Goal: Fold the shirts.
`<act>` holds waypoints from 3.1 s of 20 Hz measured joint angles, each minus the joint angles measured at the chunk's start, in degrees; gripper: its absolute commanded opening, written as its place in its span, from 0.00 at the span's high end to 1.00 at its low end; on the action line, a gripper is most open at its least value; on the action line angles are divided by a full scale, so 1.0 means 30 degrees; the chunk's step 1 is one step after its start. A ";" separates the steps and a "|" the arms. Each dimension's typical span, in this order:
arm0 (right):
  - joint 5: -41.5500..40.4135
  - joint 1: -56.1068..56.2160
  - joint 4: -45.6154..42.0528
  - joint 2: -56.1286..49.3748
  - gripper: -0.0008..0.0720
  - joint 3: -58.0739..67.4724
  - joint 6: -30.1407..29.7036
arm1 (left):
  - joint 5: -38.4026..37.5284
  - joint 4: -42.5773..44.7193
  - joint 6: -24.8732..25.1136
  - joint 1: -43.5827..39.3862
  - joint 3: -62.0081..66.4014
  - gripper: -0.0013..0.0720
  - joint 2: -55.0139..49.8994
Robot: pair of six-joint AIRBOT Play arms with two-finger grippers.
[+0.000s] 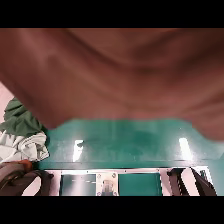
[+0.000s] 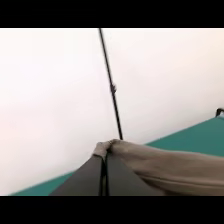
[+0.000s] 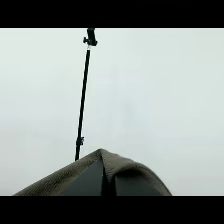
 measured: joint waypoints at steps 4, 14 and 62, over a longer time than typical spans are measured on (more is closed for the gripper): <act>0.0357 0.0401 0.0634 -0.0328 0.96 -0.4175 -0.0095 | 0.0277 -0.0109 0.0364 0.0000 -0.4277 0.95 -0.0488; -0.4707 0.5741 0.1472 -0.8400 0.96 -1.5351 -0.3060 | 0.3767 -0.5741 0.5231 -0.0991 -1.2983 0.95 -0.9828; 0.4167 0.4189 -0.7176 -2.1048 0.62 -0.6564 0.3075 | 0.0226 -0.1151 0.0248 -0.2579 -1.0171 0.24 -1.8629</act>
